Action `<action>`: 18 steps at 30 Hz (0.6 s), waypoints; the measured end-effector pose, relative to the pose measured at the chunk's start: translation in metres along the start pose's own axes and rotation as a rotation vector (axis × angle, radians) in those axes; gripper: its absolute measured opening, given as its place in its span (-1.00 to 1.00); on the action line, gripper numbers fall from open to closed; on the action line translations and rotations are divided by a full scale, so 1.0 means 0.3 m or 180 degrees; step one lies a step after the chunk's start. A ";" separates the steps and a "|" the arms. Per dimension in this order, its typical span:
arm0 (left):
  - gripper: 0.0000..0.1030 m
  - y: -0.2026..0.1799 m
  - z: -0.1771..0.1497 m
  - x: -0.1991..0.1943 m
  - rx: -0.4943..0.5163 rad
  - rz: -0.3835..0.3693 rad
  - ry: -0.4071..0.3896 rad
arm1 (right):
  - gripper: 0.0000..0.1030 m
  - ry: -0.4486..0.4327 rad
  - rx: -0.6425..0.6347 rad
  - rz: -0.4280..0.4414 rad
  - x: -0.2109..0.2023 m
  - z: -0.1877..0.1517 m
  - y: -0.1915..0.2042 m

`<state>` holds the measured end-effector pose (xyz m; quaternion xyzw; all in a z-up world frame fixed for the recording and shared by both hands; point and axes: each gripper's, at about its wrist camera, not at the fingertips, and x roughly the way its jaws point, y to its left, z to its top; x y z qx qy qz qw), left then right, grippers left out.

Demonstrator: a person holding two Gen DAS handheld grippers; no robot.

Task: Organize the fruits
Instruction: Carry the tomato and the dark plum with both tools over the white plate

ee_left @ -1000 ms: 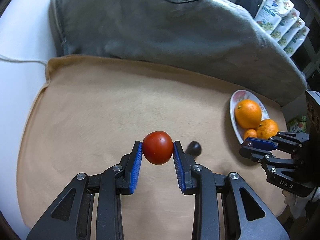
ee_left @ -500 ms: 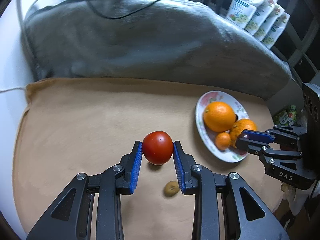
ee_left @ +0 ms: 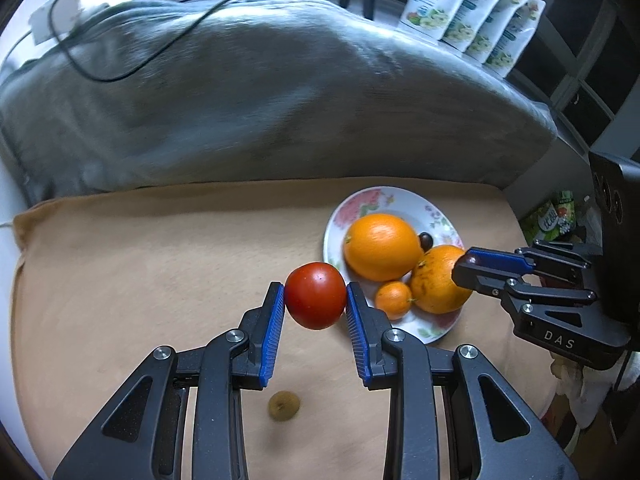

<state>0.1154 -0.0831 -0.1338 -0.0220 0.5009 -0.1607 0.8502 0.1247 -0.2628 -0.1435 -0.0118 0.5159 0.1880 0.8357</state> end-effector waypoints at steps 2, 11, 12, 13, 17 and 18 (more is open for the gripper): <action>-0.43 -0.015 0.009 0.008 0.0032 -0.0015 0.0007 | -0.54 -0.0018 0.0029 -0.0009 -0.004 0.002 -0.013; -0.43 -0.089 0.071 0.053 0.0181 -0.0076 0.0033 | -0.54 -0.0046 0.0184 -0.0058 -0.007 0.004 -0.102; -0.43 -0.098 0.080 0.059 0.0196 -0.0083 0.0033 | -0.54 -0.0046 0.0196 -0.0063 -0.005 0.006 -0.113; -0.43 -0.104 0.088 0.064 0.0207 -0.0087 0.0035 | -0.54 -0.0047 0.0208 -0.0068 -0.004 0.008 -0.124; -0.43 -0.132 0.116 0.092 0.0264 -0.0092 0.0037 | -0.54 -0.0057 0.0256 -0.0068 0.005 0.015 -0.161; -0.43 -0.141 0.124 0.101 0.0271 -0.0093 0.0039 | -0.54 -0.0050 0.0265 -0.0064 0.009 0.017 -0.172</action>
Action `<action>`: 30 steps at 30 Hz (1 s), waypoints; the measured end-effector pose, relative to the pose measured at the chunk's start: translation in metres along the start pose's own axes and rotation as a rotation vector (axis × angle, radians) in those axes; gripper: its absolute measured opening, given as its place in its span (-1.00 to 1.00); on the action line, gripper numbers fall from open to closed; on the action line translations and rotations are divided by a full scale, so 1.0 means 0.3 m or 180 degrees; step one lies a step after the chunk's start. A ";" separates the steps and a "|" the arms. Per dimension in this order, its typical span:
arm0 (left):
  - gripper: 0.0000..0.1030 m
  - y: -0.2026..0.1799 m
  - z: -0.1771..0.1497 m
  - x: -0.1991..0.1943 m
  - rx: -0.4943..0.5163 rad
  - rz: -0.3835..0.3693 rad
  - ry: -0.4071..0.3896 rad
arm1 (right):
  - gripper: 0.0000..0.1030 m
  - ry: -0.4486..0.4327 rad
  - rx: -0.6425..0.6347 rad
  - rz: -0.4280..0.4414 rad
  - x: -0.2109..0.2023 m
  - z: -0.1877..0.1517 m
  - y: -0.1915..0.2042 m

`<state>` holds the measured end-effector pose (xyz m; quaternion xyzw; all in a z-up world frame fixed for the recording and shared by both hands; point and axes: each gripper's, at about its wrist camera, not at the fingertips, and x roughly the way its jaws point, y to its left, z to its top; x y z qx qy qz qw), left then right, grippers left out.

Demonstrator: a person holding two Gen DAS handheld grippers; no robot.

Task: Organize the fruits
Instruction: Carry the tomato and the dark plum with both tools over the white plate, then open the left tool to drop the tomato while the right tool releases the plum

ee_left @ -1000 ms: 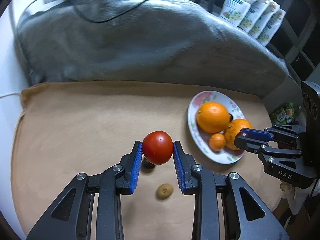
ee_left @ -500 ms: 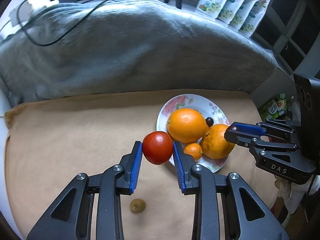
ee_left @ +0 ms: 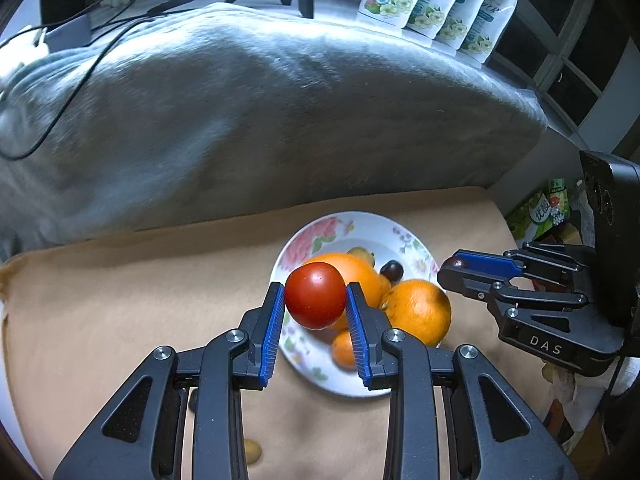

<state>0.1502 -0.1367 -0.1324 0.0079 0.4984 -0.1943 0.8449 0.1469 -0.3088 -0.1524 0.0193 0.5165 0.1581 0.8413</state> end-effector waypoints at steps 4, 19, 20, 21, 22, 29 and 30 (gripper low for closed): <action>-0.43 -0.024 0.024 0.027 0.0016 -0.0010 0.0003 | -0.54 0.0016 0.0018 0.0005 0.015 0.006 -0.032; -0.43 -0.088 0.094 0.114 0.0060 -0.0017 0.0029 | -0.54 0.0041 0.0107 0.0074 0.061 0.008 -0.105; -0.43 -0.089 0.096 0.118 0.0064 -0.0015 0.0030 | -0.53 0.0042 0.0108 0.0077 0.063 0.009 -0.108; -0.43 -0.093 0.100 0.125 0.0068 -0.0016 0.0031 | -0.53 0.0045 0.0107 0.0079 0.067 0.010 -0.109; -0.43 -0.092 0.098 0.127 0.0063 -0.0017 0.0031 | -0.53 0.0049 0.0105 0.0083 0.070 0.010 -0.110; -0.43 -0.099 0.106 0.148 0.0040 -0.0011 0.0042 | -0.53 0.0059 0.0074 0.0121 0.080 0.008 -0.103; -0.43 -0.098 0.102 0.145 0.0038 -0.0005 0.0041 | -0.53 0.0059 0.0071 0.0119 0.081 0.008 -0.103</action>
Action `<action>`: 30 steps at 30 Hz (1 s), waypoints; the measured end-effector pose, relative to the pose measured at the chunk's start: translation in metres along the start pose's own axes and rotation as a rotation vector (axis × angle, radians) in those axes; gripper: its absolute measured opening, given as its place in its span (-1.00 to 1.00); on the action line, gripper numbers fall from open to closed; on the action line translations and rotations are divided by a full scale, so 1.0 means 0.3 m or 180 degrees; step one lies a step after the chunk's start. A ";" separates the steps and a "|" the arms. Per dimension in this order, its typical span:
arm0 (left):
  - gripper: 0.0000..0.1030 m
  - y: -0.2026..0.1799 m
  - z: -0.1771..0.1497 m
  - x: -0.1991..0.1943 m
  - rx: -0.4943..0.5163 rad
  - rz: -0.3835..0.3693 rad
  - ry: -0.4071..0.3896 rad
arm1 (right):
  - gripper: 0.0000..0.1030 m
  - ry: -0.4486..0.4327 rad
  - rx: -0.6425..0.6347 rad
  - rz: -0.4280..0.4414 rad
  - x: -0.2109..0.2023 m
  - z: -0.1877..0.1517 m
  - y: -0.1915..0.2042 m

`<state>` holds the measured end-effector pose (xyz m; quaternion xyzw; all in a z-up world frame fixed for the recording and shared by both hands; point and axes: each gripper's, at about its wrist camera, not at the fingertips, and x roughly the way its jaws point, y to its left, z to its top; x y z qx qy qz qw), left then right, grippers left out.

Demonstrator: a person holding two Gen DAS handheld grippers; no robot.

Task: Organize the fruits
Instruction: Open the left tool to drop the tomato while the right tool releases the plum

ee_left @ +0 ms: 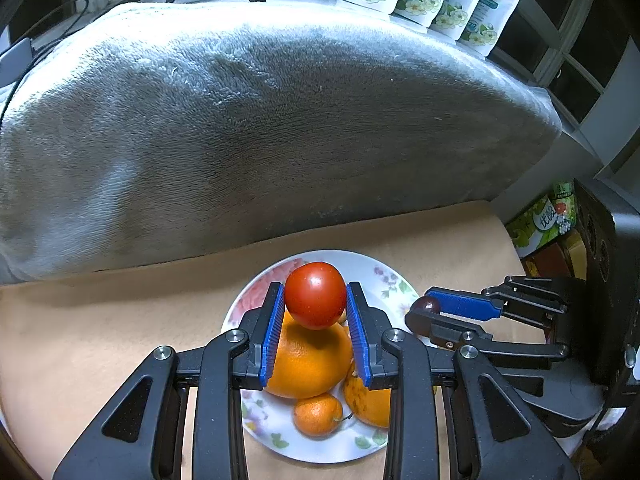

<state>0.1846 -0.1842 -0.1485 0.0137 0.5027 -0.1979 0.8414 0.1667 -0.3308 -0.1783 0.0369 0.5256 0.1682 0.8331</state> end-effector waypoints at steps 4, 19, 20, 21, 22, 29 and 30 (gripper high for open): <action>-0.42 0.004 -0.001 -0.005 0.0001 0.0007 -0.0005 | -0.53 0.0002 0.0005 0.0011 -0.003 0.000 -0.001; -0.01 0.012 0.000 -0.045 -0.0016 0.0026 -0.0082 | 0.09 -0.0068 -0.0086 0.0025 -0.038 0.002 0.024; 0.00 0.012 0.000 -0.048 -0.0014 0.0026 -0.0088 | 0.09 -0.0066 -0.0089 0.0019 -0.040 0.001 0.026; 0.04 0.011 0.000 -0.053 -0.0011 0.0030 -0.0094 | 0.12 -0.0065 -0.0097 0.0008 -0.041 0.001 0.029; 0.12 0.010 0.000 -0.056 -0.0011 0.0031 -0.0096 | 0.15 -0.0062 -0.0104 -0.0003 -0.039 0.004 0.035; 0.36 0.009 -0.002 -0.082 0.0004 0.0047 -0.0131 | 0.39 -0.0065 -0.0099 -0.0047 -0.055 -0.007 0.045; 0.37 0.009 -0.002 -0.086 0.0009 0.0047 -0.0132 | 0.39 -0.0060 -0.0099 -0.0048 -0.058 -0.009 0.045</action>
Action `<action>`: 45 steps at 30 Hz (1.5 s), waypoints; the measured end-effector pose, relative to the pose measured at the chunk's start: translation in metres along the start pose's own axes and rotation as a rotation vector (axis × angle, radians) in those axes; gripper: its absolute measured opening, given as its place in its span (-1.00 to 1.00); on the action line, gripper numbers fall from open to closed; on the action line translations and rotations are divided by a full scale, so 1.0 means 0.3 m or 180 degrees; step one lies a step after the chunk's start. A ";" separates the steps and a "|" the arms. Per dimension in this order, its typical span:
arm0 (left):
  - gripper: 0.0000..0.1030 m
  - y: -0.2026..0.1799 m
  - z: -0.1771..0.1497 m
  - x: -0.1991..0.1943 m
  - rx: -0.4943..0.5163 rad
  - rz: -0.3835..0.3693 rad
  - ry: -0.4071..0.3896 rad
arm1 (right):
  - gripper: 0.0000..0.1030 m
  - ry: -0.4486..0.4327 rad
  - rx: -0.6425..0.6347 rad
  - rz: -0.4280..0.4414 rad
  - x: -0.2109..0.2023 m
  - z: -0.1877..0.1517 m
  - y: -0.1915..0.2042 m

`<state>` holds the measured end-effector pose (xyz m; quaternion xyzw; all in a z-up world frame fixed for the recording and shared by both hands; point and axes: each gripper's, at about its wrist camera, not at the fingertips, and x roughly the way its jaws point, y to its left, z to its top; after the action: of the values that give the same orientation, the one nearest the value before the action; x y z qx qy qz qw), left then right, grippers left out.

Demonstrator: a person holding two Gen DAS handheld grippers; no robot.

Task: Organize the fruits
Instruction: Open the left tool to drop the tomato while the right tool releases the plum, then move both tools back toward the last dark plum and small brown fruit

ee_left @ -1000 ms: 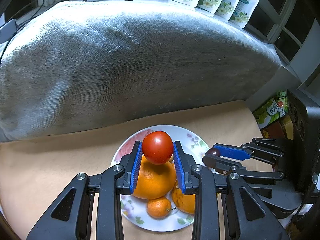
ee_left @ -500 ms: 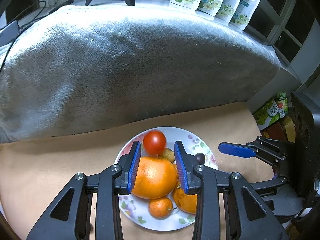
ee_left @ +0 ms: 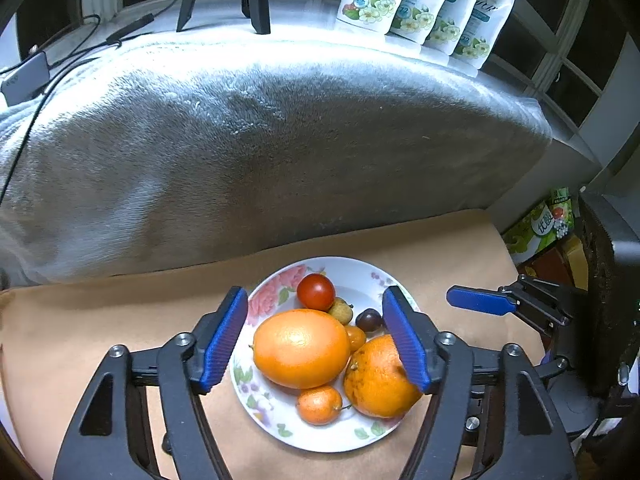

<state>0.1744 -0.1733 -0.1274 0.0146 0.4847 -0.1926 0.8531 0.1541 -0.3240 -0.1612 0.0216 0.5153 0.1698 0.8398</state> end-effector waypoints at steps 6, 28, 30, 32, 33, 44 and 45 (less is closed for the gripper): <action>0.46 -0.003 -0.003 -0.025 0.0024 0.0044 -0.0017 | 0.40 0.0011 0.0005 -0.0013 -0.019 -0.016 0.020; 0.47 0.152 -0.084 -0.164 -0.0154 0.0174 -0.0120 | 0.40 0.0020 -0.0099 0.0047 -0.036 -0.019 0.179; 0.47 0.185 -0.102 -0.174 -0.0206 0.0202 -0.0118 | 0.40 0.0036 -0.0138 0.0074 -0.032 -0.023 0.206; 0.47 0.221 -0.119 -0.185 -0.0272 0.0232 -0.0119 | 0.40 0.0047 -0.0188 0.0096 -0.027 -0.022 0.230; 0.46 0.245 -0.130 -0.192 -0.0317 0.0255 -0.0118 | 0.40 0.0052 -0.0216 0.0105 -0.024 -0.021 0.244; 0.46 0.439 -0.236 -0.250 -0.0665 0.0460 -0.0115 | 0.40 0.0059 -0.0494 0.0345 0.015 -0.022 0.409; 0.46 0.452 -0.248 -0.251 -0.0697 0.0466 -0.0107 | 0.40 0.0063 -0.0523 0.0365 0.018 -0.025 0.421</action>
<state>0.1255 -0.0083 -0.1260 -0.0465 0.4861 -0.0760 0.8693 0.1165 -0.2044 -0.1425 -0.0196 0.5058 0.2595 0.8225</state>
